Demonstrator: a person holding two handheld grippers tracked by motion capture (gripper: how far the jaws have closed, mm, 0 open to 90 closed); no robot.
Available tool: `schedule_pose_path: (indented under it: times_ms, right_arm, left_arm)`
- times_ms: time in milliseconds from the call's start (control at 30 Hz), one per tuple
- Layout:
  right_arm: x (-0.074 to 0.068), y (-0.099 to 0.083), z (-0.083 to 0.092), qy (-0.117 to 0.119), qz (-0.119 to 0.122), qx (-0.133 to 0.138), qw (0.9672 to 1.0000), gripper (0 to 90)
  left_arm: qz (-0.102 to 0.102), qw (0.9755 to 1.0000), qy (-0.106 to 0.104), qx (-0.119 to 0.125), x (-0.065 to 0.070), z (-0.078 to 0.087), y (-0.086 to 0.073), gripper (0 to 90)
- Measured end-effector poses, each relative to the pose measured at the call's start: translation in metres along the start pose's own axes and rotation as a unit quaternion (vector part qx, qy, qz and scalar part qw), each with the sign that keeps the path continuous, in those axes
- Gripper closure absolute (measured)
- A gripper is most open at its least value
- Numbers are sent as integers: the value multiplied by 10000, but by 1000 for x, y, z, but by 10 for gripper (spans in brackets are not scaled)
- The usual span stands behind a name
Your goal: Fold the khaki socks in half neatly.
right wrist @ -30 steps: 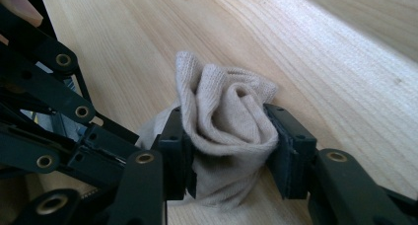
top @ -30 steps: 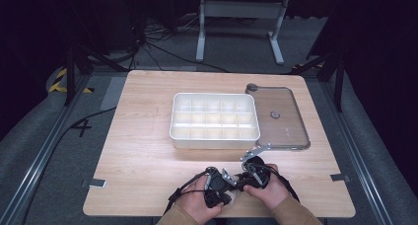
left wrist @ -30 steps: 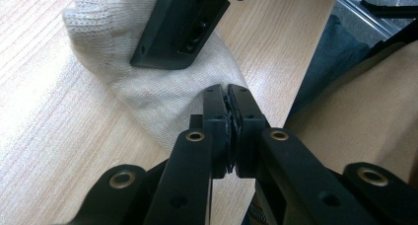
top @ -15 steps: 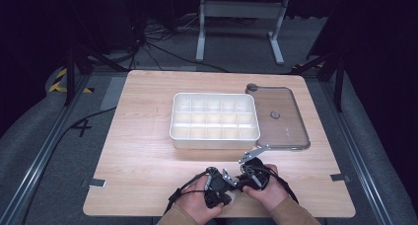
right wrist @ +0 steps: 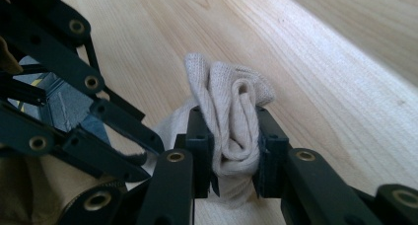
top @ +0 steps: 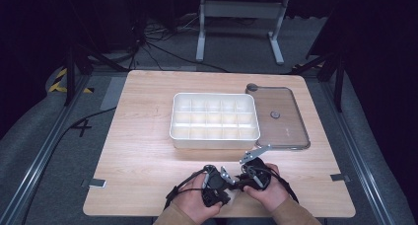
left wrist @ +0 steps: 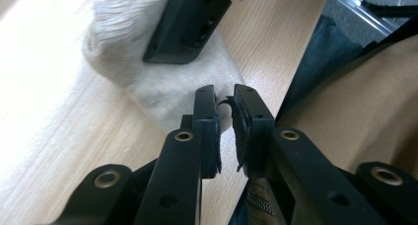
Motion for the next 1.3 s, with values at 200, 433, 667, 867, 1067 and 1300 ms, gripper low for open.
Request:
schedule_pose_path:
  times_ms: [200, 433, 667, 867, 1067, 1300]
  right_arm:
    - [2, 4, 12, -21, 23, 125, 9999, 735]
    - [6, 4, 25, -77, -60, 276, 9996, 735]
    - [13, 4, 36, -144, -116, 420, 9989, 734]
    - [18, 6, 43, -168, -170, 529, 9983, 734]
    - [22, 6, 49, -207, -221, 616, 9976, 732]
    - [28, 7, 55, -292, -277, 733, 9965, 732]
  left_arm:
    - [33, 9997, 80, 243, -4, 21, 1, 788]
    - [166, 9992, 197, 300, -13, 40, -1, 775]
    - [241, 9987, 247, 372, -19, 53, -2, 763]
    - [357, 9980, 348, 392, -23, 62, -6, 753]
    - [439, 9969, 428, 490, -31, 72, -9, 739]
    - [478, 9962, 475, 557, -33, 78, -10, 734]
Point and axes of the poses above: each handheld gripper's, and its own axes: z roughly backward along the jaws, y roughly out of its top, x roughly to its right, the point moved 7 cm from there along -z, roughly forward along the jaws, and after that the axes turned 10 degrees about -y, right-handed, at the moved point
